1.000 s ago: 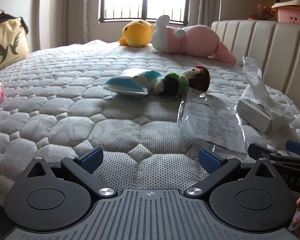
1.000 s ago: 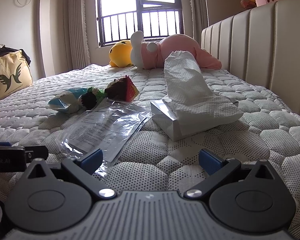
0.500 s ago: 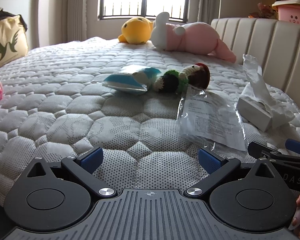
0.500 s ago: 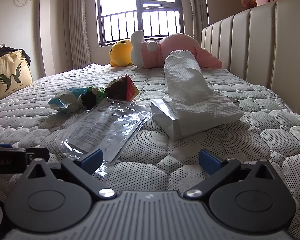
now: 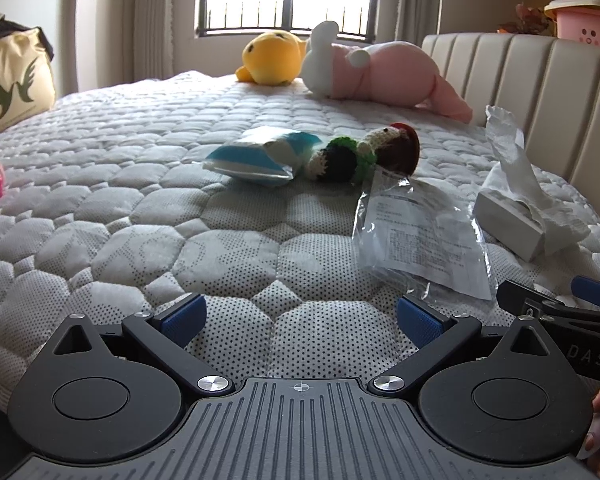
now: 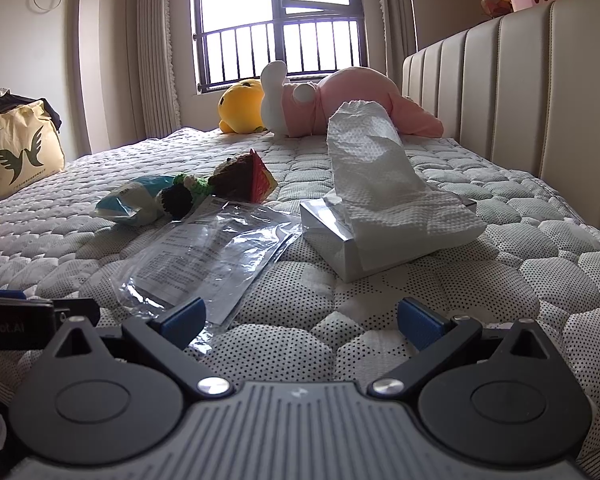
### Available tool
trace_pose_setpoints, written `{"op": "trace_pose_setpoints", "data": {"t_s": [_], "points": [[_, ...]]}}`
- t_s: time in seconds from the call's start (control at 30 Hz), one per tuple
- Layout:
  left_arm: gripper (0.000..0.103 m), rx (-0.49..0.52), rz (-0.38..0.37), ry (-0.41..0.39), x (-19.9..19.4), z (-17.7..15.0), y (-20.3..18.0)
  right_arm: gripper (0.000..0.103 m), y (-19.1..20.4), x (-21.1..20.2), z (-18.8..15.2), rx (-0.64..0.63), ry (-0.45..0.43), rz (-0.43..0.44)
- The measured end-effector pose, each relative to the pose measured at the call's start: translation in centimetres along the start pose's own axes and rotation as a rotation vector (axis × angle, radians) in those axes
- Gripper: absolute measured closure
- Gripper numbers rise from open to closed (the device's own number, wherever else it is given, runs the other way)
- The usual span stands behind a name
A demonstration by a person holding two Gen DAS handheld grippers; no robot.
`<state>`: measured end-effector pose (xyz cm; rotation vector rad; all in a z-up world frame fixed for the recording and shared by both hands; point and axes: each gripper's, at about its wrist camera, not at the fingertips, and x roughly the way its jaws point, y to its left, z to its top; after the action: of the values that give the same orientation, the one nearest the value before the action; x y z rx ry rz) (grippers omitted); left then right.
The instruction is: Organize objects
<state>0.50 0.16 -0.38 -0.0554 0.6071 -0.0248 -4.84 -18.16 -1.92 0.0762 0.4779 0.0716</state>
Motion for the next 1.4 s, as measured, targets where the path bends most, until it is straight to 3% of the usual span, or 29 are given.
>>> {"op": "trace_pose_setpoints", "data": {"t_s": [0.67,0.97,1.17,1.3,1.4], "points": [[0.000,-0.009,-0.007,0.004,0.0,0.0,0.1,0.000,-0.4,-0.2,0.5,0.005,-0.020,-0.002],[0.000,-0.019,-0.167,0.023,1.0,1.7,0.1,0.000,-1.6,-0.9,2.1,0.034,-0.093,-0.008],[0.000,-0.012,-0.285,0.025,2.4,3.5,-0.4,0.000,-2.5,0.0,5.1,-0.053,-0.150,-0.065],[0.000,-0.009,-0.292,0.090,4.2,3.7,-0.7,0.000,-3.3,2.2,6.6,-0.084,-0.110,-0.057],[0.000,-0.003,-0.233,0.117,5.3,3.9,-1.2,0.000,-3.5,4.5,7.7,-0.119,-0.083,-0.079]]}}
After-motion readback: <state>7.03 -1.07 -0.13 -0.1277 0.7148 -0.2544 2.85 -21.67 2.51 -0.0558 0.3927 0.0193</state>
